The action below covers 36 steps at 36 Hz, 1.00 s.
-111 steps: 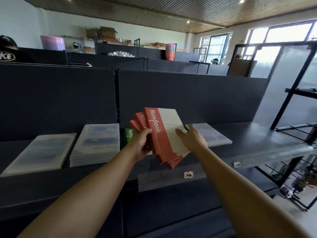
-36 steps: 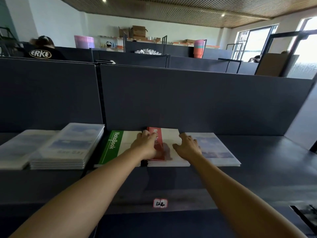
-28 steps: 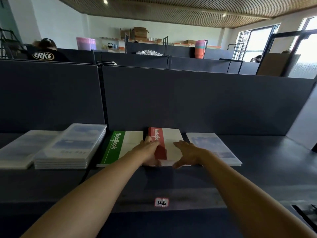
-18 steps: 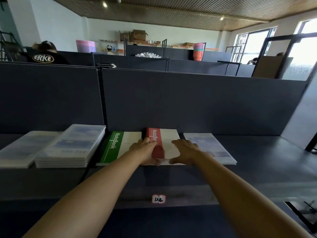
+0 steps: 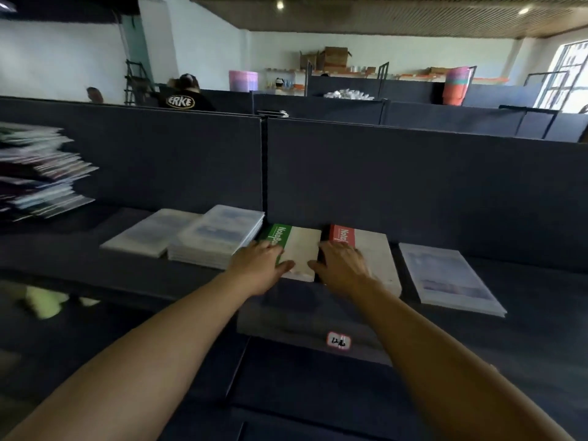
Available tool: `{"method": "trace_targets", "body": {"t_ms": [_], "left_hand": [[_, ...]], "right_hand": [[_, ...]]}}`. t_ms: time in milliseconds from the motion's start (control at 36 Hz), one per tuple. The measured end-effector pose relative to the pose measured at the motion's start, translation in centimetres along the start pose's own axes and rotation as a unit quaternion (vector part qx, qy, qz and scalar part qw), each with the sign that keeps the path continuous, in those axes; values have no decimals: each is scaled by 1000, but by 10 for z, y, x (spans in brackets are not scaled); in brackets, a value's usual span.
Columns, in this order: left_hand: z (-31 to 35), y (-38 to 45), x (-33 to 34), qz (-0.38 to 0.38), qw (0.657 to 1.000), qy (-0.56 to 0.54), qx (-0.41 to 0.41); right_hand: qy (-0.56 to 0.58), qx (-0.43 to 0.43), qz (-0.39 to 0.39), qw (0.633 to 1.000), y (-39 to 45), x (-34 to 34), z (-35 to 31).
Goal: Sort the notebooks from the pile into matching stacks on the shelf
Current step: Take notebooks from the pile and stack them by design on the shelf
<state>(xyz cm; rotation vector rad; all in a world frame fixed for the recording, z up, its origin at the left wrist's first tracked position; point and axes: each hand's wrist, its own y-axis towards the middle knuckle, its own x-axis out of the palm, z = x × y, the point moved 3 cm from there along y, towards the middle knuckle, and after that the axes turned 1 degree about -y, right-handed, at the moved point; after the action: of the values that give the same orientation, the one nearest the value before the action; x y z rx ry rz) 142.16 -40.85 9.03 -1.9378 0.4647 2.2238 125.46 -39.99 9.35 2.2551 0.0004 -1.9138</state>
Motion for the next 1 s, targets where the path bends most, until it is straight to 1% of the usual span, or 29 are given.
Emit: {"method": "trace_targets", "body": {"t_ms": [139,222,361,556,667,806,1000], "left_hand": [[-62,-32,-10,15,998,15,-58],[-100,-56,-17,17,995,29,-91],[-167,-101,-36,15,990,41,-132],[-260,-160,-69,3,981,66,-180],[-309,-182,-81,18,978,73,-195],[-364,-204,-85,32,975,69,-211],[-426,-210,-90,39,972,53,-227]], "right_hand": [[-20,-72,-8,997,9,8,-66],[-11,-95,-21,995,17,16,-108],[-22,-144,-20,989,23,24,-183],[-18,-177,-27,984,37,31,-299],[-36,-200,-36,979,45,42,-360],[-61,-217,-30,974,57,49,-414],[-87,-225,-13,970,93,43,-462]]}}
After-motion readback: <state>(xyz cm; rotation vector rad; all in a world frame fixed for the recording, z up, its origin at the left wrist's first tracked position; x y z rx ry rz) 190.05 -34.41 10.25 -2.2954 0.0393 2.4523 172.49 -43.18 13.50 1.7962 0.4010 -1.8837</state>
